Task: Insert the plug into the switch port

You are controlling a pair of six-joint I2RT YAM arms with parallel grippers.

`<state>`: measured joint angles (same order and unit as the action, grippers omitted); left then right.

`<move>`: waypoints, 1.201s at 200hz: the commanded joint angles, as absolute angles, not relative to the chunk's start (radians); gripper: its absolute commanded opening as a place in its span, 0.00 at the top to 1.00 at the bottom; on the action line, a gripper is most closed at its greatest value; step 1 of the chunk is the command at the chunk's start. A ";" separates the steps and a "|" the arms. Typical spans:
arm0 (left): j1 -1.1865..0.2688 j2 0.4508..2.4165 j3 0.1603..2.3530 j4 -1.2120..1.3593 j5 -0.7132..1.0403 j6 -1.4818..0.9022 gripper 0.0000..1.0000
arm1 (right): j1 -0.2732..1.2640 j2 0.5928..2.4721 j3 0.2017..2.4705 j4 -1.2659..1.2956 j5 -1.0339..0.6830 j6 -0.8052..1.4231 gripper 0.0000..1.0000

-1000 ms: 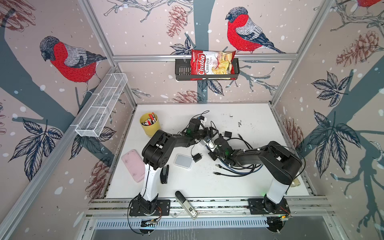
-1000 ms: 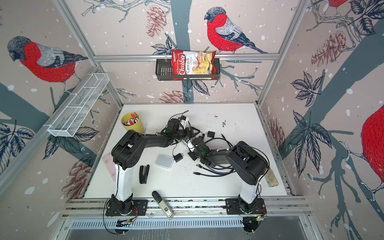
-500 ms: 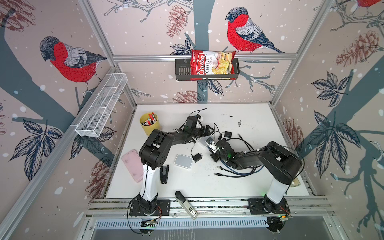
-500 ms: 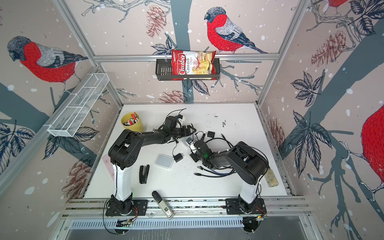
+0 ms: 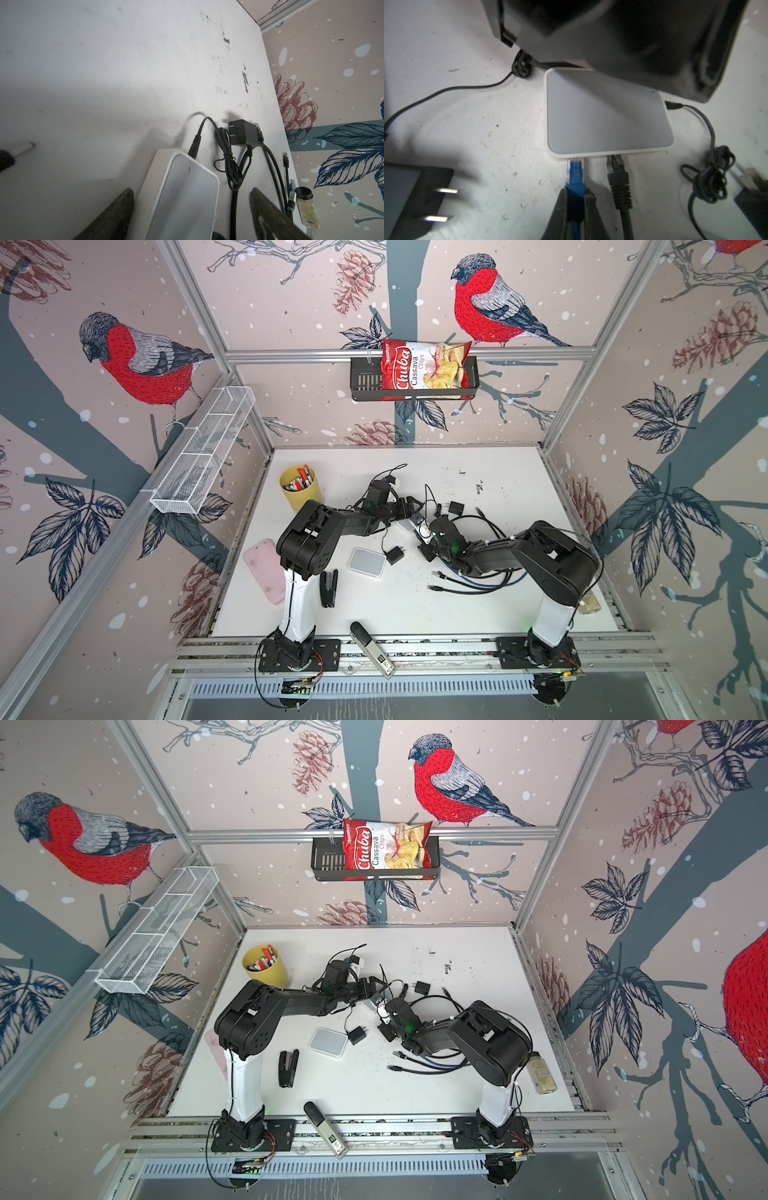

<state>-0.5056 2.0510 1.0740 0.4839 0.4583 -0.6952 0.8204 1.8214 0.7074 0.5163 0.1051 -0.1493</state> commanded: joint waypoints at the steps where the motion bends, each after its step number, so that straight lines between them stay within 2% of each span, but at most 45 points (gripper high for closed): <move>1: -0.522 2.054 1.067 0.481 0.548 -0.712 0.14 | 0.822 1.828 0.731 0.538 0.116 -0.142 0.91; 84: -0.524 2.088 1.105 0.354 0.590 -0.608 0.17 | 0.818 1.814 0.738 0.560 0.006 -0.313 0.91; 176: -0.577 2.097 1.112 0.260 0.543 -0.600 0.18 | 0.810 1.832 0.750 0.637 0.101 -0.225 0.91; 240: -0.597 2.124 1.124 0.281 0.574 -0.585 0.18 | 0.821 1.832 0.732 0.716 0.001 -0.308 0.91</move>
